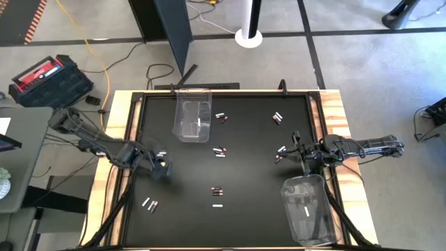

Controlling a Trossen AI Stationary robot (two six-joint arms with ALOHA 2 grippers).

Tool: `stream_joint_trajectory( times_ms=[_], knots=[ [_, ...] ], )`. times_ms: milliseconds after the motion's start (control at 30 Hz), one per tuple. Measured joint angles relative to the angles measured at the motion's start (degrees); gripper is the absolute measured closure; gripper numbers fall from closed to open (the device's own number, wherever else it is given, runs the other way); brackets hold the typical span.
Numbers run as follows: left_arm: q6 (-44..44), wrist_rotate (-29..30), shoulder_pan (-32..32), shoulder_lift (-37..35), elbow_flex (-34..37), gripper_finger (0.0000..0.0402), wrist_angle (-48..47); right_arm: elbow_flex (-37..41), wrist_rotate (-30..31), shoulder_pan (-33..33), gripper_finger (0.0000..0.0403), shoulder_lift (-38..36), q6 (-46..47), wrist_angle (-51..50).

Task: Sort batteries
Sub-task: Put the black battery into the top transparent bin

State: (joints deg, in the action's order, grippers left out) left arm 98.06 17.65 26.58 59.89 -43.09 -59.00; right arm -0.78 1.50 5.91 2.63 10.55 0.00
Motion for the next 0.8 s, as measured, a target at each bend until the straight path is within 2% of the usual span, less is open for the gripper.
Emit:
stream_joint_trajectory(
  times_ms=[167, 400, 800],
  knots=[
    [7.75, -2.20, 4.92, 5.17, 0.00, 0.0304, 2.71, 0.01, 0.02, 0.00, 0.0392, -0.02, 0.01, 0.01],
    [12.15, -4.04, 7.25, 8.84, 0.00, 0.0304, 7.97, -0.01, 0.00, 0.00, 0.0392, -0.02, 0.01, 0.00],
    [8.12, -3.87, 6.57, 9.14, -1.01, 0.0304, 7.78, -0.01, 0.02, 0.00, 0.0392, -0.02, 0.01, 0.01]
  ],
)
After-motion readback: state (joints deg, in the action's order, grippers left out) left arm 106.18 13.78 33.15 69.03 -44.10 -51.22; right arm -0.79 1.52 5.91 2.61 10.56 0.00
